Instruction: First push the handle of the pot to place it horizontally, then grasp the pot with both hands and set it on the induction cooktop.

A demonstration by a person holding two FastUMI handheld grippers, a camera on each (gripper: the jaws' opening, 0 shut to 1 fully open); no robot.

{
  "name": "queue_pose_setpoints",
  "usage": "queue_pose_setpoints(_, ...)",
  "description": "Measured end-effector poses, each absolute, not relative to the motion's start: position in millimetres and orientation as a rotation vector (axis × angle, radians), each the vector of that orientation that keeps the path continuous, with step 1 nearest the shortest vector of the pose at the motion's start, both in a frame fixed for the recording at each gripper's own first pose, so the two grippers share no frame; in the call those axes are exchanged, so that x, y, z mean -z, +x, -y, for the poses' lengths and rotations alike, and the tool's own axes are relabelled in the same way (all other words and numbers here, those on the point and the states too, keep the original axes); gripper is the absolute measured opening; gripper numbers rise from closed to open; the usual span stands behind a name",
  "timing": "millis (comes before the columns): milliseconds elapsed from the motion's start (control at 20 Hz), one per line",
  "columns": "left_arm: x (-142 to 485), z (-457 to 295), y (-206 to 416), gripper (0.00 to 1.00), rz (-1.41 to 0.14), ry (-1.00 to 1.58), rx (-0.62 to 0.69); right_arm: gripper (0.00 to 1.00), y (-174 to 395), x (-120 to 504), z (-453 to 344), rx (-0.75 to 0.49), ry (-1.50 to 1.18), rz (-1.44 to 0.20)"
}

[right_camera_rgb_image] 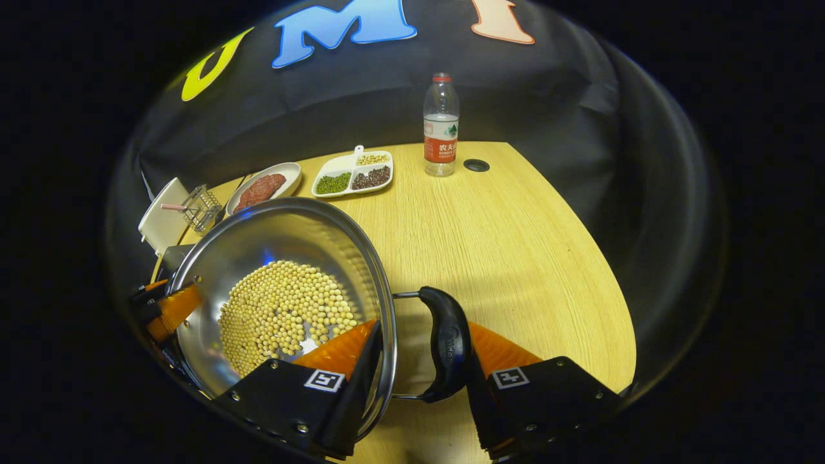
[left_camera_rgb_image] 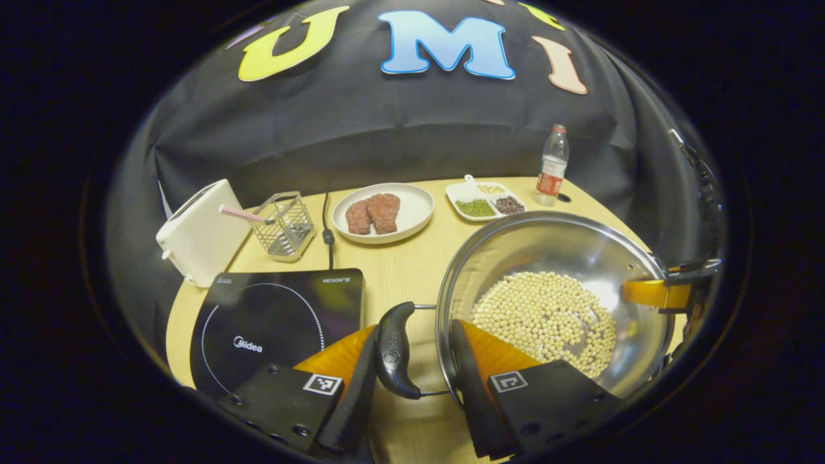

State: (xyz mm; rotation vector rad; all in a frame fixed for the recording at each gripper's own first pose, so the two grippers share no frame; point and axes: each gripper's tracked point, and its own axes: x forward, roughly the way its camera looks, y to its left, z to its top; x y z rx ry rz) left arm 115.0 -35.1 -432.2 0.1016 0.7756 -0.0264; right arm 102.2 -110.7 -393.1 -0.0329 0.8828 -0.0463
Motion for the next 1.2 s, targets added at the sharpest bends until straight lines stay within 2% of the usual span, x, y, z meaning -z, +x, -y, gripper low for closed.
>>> queue_pose_setpoints(200,413.7,26.3,108.8,0.69,-0.764,0.099,0.029,0.68,96.8,376.9,101.1,0.043,-0.036,-0.874)
queue_pose_setpoints(250,408.0,22.9,107.0,0.65,-0.759,0.100,0.028,0.68,95.5,374.1,98.7,0.041,-0.036,-0.873)
queue_pose_setpoints(350,399.2,14.6,102.6,0.72,-0.757,0.098,0.026,0.68,90.6,366.0,89.8,0.037,-0.044,-0.865)
queue_pose_setpoints(450,389.7,4.4,96.7,0.69,-0.755,0.093,0.020,0.68,81.2,355.2,74.8,0.032,-0.050,-0.859)
queue_pose_setpoints(500,384.7,-1.3,93.7,0.72,-0.751,0.093,0.018,0.68,79.4,350.7,68.5,0.029,-0.052,-0.854)
queue_pose_setpoints(550,380.6,-7.7,92.0,0.69,-0.745,0.094,0.015,0.68,77.1,345.6,60.4,0.025,-0.054,-0.849)
queue_pose_setpoints(700,368.0,-31.0,83.7,0.69,-0.731,0.093,0.000,0.68,72.0,338.3,35.8,0.014,-0.042,-0.850)
queue_pose_setpoints(1200,346.1,-117.5,59.6,0.69,-0.728,0.075,-0.066,0.68,69.9,338.4,-36.8,-0.048,-0.055,-0.835)
